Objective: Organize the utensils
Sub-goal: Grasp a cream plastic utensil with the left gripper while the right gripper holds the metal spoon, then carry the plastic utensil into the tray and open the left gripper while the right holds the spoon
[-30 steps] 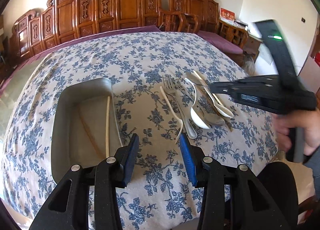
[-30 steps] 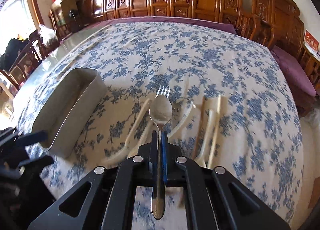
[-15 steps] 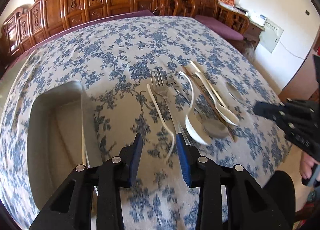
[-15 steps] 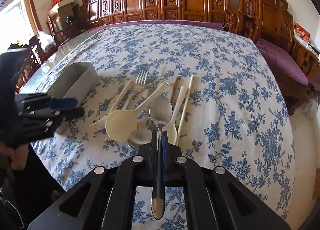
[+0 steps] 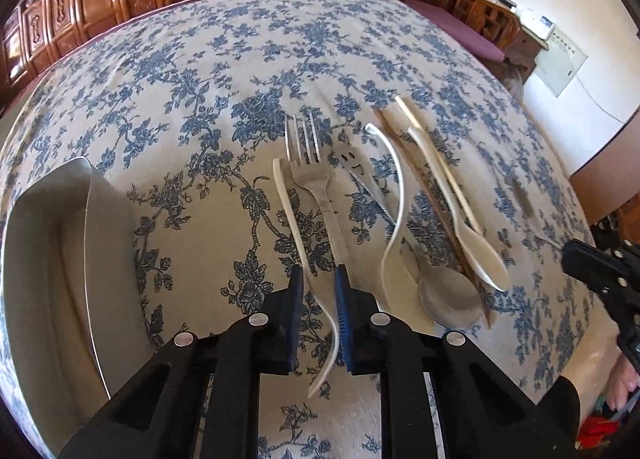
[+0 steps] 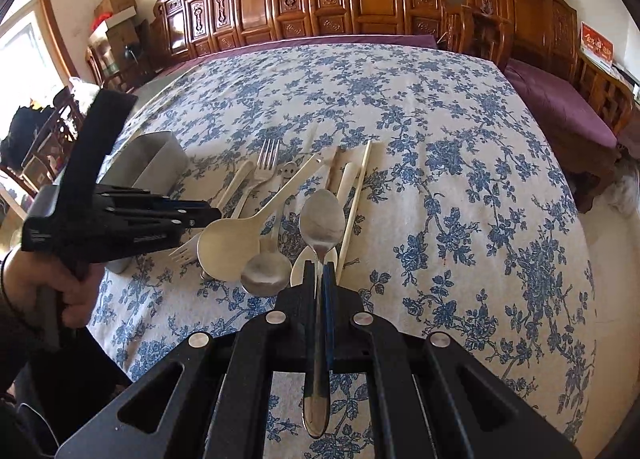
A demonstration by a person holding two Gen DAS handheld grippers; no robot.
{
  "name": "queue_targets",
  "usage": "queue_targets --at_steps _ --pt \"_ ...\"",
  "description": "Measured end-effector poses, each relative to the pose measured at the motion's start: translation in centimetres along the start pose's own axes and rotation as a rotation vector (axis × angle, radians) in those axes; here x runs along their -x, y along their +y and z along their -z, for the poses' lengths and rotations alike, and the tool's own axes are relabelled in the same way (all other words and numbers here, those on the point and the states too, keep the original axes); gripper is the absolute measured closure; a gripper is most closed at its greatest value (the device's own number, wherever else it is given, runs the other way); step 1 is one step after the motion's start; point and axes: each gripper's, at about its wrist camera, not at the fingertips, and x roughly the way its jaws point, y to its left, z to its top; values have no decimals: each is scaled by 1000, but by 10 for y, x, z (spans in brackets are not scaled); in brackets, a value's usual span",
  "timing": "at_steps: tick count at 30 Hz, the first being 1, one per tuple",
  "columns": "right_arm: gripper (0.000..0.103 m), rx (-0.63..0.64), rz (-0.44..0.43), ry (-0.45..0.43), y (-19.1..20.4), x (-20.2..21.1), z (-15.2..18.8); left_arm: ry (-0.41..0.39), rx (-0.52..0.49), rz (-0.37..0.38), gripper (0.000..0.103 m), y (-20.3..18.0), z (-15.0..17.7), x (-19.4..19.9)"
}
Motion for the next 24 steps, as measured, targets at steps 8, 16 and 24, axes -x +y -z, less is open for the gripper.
queue_targets --at_steps 8,16,24 --pt "98 4 -13 -10 3 3 -2 2 13 -26 100 8 2 -3" --pt "98 28 -24 -20 15 7 -4 -38 27 -29 100 13 12 30" --pt "98 72 -37 -44 36 18 -6 -106 30 -37 100 19 23 77"
